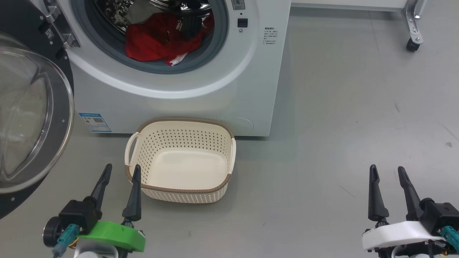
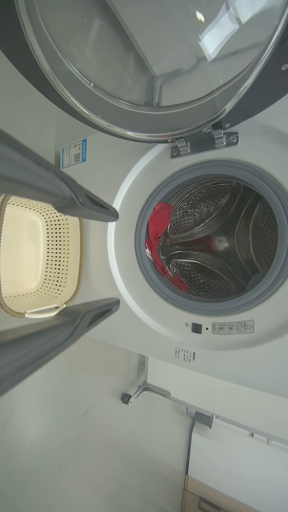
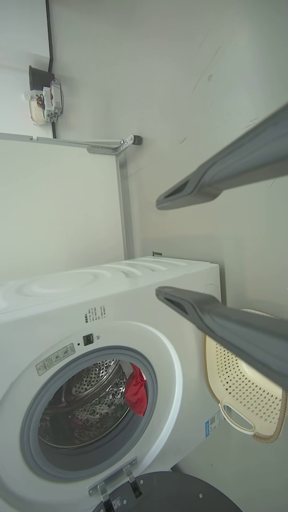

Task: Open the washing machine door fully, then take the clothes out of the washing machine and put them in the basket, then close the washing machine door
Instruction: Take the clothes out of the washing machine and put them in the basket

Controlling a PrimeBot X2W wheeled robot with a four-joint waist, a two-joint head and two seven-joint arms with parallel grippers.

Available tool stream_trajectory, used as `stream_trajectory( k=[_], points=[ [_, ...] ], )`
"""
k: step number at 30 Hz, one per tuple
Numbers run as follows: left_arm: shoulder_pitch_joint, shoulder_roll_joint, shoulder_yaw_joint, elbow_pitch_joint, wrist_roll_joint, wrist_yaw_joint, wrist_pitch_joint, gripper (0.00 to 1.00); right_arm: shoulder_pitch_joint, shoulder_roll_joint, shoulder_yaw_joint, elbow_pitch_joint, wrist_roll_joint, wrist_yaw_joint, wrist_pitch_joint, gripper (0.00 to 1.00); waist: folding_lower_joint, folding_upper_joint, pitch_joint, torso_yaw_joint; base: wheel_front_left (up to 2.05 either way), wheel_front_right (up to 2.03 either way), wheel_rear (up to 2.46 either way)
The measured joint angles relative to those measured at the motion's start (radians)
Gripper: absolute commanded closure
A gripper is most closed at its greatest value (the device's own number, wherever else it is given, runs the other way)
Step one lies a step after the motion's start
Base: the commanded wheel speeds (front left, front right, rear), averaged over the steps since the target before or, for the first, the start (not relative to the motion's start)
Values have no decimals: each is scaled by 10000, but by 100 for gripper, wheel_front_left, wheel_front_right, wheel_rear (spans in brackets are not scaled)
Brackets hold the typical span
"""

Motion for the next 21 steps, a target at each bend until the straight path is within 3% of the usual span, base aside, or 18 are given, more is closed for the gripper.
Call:
stream_trajectory(
  k=[21],
  points=[
    [88, -94, 180, -479, 357, -50, 0, 0, -2, 48, 8, 12, -94, 94, -2, 0, 0, 0, 151, 122, 0, 0, 0]
  ],
)
